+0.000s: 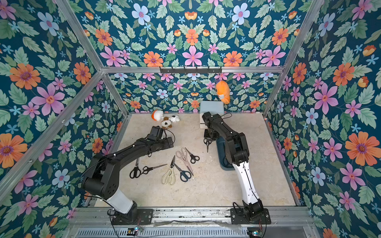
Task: Put the scissors into the storage box
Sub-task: Pick up the scissors from the center of the board.
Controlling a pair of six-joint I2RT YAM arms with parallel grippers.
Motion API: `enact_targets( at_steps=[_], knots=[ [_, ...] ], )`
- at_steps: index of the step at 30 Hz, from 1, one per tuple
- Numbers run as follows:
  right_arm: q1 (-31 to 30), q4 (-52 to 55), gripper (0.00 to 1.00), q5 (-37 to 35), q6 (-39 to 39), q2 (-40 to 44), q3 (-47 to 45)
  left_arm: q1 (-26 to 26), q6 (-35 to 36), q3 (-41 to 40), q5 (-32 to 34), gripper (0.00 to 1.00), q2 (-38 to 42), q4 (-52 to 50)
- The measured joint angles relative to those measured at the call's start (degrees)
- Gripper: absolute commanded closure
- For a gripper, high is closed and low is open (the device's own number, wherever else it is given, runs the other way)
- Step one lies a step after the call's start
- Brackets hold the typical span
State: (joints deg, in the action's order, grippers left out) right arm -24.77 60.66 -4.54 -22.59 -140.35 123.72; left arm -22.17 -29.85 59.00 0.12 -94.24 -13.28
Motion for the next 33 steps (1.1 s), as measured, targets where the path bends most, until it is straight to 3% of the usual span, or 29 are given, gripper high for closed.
enact_targets(
  at_steps=[10, 23, 33],
  knots=[
    [0.2, -0.92, 0.87, 0.24, 0.2, -0.33, -0.74, 0.04, -0.02, 0.0, 0.15, 0.01, 0.02, -0.2],
    [0.35, -3.87, 1.0, 1.55, -0.24, 1.18, -3.93, 0.04, -0.09, -0.15, 0.42, 0.01, 0.98, -0.48],
    [0.24, -3.39, 1.0, 2.19, 0.02, 3.65, -4.55, 0.04, -0.52, -0.96, 0.39, 0.01, 1.38, -0.46]
  ],
)
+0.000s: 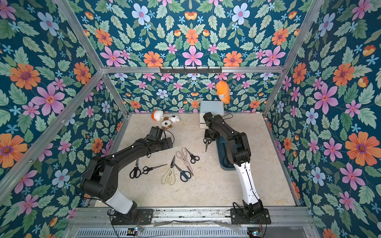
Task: Put the scissors into the storage box
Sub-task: Pick up the scissors from the center of the board, then place the scissors in the storage box.
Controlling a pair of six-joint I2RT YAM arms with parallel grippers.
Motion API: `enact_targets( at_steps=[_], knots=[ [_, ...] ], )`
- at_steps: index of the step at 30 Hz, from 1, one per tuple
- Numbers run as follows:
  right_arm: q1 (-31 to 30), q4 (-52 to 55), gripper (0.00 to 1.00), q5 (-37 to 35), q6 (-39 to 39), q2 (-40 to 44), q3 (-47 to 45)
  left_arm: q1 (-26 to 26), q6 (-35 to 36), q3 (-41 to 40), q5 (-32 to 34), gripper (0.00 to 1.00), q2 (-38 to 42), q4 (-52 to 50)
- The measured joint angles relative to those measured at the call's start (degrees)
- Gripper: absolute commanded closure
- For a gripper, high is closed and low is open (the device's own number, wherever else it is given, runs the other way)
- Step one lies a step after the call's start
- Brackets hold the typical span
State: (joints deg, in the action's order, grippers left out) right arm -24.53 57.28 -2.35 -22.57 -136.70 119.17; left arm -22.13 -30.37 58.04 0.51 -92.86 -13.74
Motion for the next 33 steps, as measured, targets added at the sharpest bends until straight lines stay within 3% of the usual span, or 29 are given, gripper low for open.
enact_targets(
  at_steps=[14, 23, 33],
  knots=[
    [-2.69, 0.9, 1.0, 1.92, 1.2, 10.88, -2.91, 0.0, -0.7, -0.37, -0.48, 0.01, -0.76, 0.07],
    [-1.64, 0.35, 1.0, 2.93, 1.2, 23.15, -13.57, 0.0, -1.09, 1.62, -2.84, 0.01, -4.57, 1.29],
    [3.69, -0.2, 1.0, 2.27, 1.97, 34.21, -27.71, 0.0, -1.22, 4.7, -4.94, 0.01, -7.04, 1.27]
  ],
)
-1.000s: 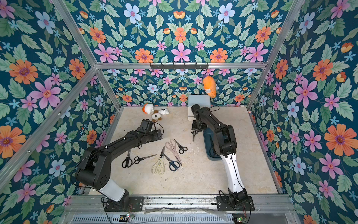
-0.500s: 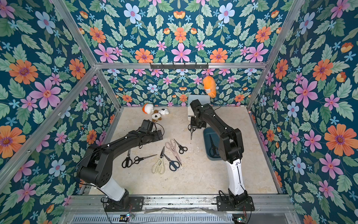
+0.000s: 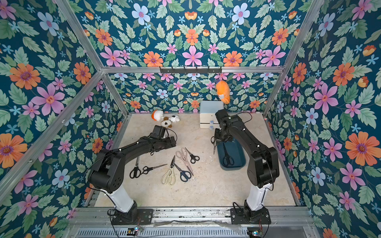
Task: Put the scissors into the storage box
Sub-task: Place the scissors in the storage box.
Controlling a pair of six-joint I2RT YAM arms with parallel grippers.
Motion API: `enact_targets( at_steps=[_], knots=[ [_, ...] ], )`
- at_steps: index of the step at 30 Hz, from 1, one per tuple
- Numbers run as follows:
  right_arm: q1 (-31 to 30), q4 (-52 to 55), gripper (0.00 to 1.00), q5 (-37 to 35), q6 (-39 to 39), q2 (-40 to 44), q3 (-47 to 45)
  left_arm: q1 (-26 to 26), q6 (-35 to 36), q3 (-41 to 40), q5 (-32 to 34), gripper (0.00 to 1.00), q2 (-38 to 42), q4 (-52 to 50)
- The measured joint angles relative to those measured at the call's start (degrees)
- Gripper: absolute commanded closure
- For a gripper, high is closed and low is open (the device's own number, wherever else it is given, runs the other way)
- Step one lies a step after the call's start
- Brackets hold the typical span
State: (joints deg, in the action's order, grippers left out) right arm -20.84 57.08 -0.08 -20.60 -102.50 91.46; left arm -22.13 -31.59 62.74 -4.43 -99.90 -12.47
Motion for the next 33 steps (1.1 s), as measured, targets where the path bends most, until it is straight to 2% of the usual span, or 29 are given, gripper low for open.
enact_targets(
  at_steps=[13, 18, 33],
  knots=[
    [7.17, -0.81, 1.0, -5.2, 3.56, 0.59, -7.32, -0.02, 0.2, -0.68, -0.92, 0.01, 2.43, -1.29],
    [7.21, -2.34, 1.0, -7.63, 3.96, -2.4, -8.79, -0.04, 0.2, -2.62, -0.24, 0.01, 4.28, -1.46],
    [7.32, -8.96, 1.0, -6.56, 2.32, -7.82, -12.61, 0.0, 0.0, -4.76, 1.42, 0.01, 7.26, -1.66]
  ],
)
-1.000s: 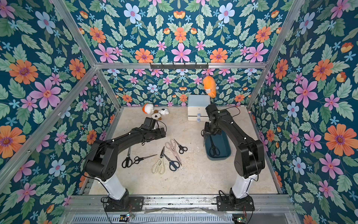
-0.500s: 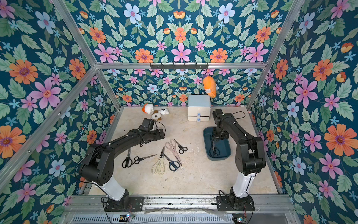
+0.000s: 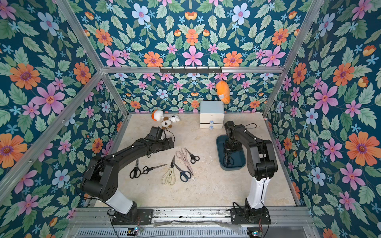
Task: Put the scissors into the storage box
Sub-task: Place the scissors in the storage box.
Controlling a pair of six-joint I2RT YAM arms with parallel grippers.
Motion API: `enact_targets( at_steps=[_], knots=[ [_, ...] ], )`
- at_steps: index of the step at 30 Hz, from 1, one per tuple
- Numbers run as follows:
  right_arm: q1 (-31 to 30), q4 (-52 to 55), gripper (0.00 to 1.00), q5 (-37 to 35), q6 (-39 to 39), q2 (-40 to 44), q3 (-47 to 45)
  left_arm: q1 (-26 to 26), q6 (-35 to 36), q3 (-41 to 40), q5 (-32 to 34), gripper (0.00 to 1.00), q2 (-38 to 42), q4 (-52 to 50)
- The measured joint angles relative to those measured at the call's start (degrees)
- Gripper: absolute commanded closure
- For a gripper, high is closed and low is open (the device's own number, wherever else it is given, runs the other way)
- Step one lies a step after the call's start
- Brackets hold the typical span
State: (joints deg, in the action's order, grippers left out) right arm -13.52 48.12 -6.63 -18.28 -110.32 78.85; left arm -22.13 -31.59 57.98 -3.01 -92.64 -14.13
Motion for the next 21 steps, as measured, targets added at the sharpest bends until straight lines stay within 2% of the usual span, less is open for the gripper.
enact_targets(
  at_steps=[5, 8, 11, 21],
  knots=[
    [-0.04, -1.18, 1.0, 0.37, -0.52, -1.53, -0.13, 0.0, 0.0, -1.57, 0.59, 0.01, 1.38, 0.04],
    [-0.02, -1.44, 0.89, 0.57, -0.81, -1.64, -0.09, 0.0, 0.0, -2.38, 0.83, 0.01, 1.95, 0.04],
    [-0.02, -1.57, 0.82, 0.7, -1.4, -1.53, 0.17, 0.0, 0.0, -2.97, 1.4, 0.01, 2.34, 0.24],
    [-1.38, 1.42, 0.76, 0.63, -2.51, 3.87, 5.62, 0.0, 0.02, -3.41, 2.21, 0.01, 2.67, 0.44]
  ],
)
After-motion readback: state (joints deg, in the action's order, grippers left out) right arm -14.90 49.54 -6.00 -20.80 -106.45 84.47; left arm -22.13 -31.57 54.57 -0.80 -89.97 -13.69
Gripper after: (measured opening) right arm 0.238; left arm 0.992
